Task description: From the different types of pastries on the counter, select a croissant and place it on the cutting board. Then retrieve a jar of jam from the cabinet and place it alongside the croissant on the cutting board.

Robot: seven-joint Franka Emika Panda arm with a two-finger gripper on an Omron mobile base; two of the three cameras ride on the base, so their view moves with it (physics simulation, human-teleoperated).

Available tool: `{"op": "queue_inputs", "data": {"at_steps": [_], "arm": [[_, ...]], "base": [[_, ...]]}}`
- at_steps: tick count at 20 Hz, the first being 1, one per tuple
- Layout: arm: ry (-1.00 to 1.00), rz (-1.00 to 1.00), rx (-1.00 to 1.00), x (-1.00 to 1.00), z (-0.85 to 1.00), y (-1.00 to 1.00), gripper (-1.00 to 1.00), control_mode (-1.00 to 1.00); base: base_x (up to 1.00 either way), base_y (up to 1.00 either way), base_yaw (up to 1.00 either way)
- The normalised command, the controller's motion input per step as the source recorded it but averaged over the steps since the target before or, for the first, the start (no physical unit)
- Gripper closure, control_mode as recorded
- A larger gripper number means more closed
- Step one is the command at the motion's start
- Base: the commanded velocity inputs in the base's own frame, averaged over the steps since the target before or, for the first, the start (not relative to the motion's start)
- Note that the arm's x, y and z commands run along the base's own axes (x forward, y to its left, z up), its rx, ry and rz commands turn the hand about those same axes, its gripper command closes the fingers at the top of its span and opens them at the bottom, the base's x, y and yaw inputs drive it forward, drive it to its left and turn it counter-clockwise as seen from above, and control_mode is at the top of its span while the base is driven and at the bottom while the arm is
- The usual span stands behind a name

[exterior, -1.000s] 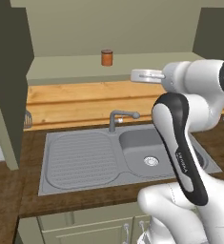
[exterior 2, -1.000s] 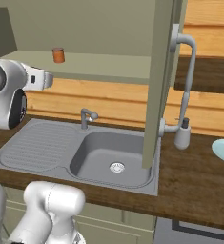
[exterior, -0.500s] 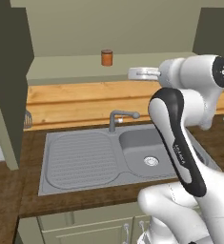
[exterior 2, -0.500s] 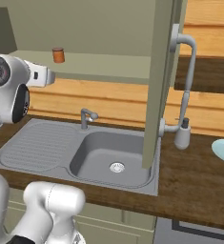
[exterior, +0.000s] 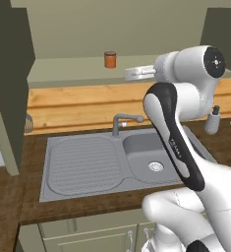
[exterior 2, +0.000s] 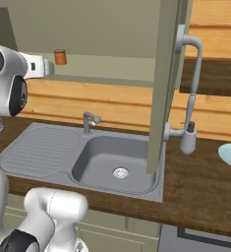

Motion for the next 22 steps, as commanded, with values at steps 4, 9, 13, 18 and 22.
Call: {"op": "queue_inputs", "data": {"at_steps": [4,9,13,18,22], "arm": [[0.00,0.00,-0.12,0.43,0.05,0.05,-1.00,-1.00],[-0.01,0.00,-0.04,0.49,0.00,0.00,-1.00,-1.00],[0.01,0.00,0.10,0.78,0.06,-0.15,-1.00,-1.00],[0.01,0.00,0.07,0.68,0.06,0.00,-1.00,-1.00],[0.00,0.00,0.00,0.59,0.00,0.00,-1.00,-1.00]], "base": [[0.00,0.00,0.00],[0.00,0.00,0.00],[0.00,0.00,0.00],[0.00,0.00,0.00],[0.00,0.00,0.00]]}}
